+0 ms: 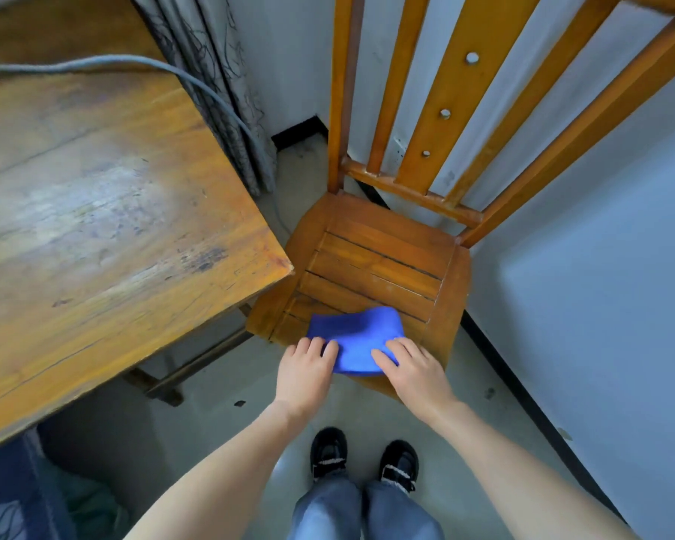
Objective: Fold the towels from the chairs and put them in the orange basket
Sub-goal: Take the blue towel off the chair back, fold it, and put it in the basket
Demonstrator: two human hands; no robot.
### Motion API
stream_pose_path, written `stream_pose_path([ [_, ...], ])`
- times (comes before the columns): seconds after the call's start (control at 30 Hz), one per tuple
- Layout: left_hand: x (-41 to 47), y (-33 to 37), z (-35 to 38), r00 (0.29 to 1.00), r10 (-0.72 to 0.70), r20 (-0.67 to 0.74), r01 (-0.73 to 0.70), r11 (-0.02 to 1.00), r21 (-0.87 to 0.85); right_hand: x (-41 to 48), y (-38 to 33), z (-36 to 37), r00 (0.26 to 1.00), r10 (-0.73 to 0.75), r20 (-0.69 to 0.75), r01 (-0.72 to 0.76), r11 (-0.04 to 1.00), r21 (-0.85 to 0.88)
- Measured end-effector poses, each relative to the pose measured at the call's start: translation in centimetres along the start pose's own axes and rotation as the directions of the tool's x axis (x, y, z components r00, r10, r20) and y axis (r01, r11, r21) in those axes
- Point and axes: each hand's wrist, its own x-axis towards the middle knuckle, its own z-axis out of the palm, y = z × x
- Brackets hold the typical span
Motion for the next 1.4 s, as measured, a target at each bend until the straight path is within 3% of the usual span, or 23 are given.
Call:
stream_pose_path([
  [0.23,-3.0,1.9,-9.9,0.999,0.001,0.045,-0.001,1.000,0.008,3.7,0.4,-10.3,0.992,-0.109,0.069,0.111,0.993,-0.026],
  [0.43,-5.2,3.9,-19.1,0.994,-0.050,-0.095,0.045,0.998,-0.049,5.7,0.0,-20.3,0.990,-0.128,0.058,0.133,0.985,-0.107],
  [0.6,-7.2,4.8,-25.2,0.957,-0.084,-0.279,0.062,0.994,-0.089,6.5,-1.0,-26.7,0.988,-0.135,-0.069,0.128,0.987,-0.099],
  [0.8,-10.4,5.3,-29.3,0.915,-0.155,-0.372,0.135,0.988,-0.080,8.2,-1.8,-30.4,0.955,-0.230,-0.187,0.223,0.973,-0.059],
  [0.97,-14.7,5.4,-31.6,0.860,-0.354,-0.367,0.343,0.934,-0.097,11.5,-4.0,-32.3,0.870,-0.391,-0.299,0.391,0.918,-0.063],
  [1.07,-19.6,5.6,-32.3,0.767,-0.571,-0.293,0.561,0.818,-0.127,13.1,-7.7,-32.2,0.790,-0.516,-0.332,0.548,0.836,0.005],
  [1.13,-23.4,5.8,-32.8,0.688,-0.643,-0.337,0.653,0.751,-0.101,13.9,-10.9,-31.8,0.737,-0.587,-0.336,0.634,0.772,0.043],
  [1.23,-32.1,5.2,-32.1,0.532,-0.784,-0.321,0.827,0.562,-0.002,13.3,-19.4,-32.0,0.593,-0.727,-0.345,0.792,0.605,0.086],
  [1.33,-41.7,6.3,-29.2,0.266,-0.913,-0.310,0.949,0.304,-0.082,9.6,-29.0,-33.5,0.400,-0.837,-0.373,0.916,0.367,0.161],
  [1.4,-46.6,8.6,-28.7,0.189,-0.948,-0.256,0.964,0.229,-0.138,6.9,-33.5,-33.9,0.289,-0.858,-0.426,0.956,0.239,0.168],
])
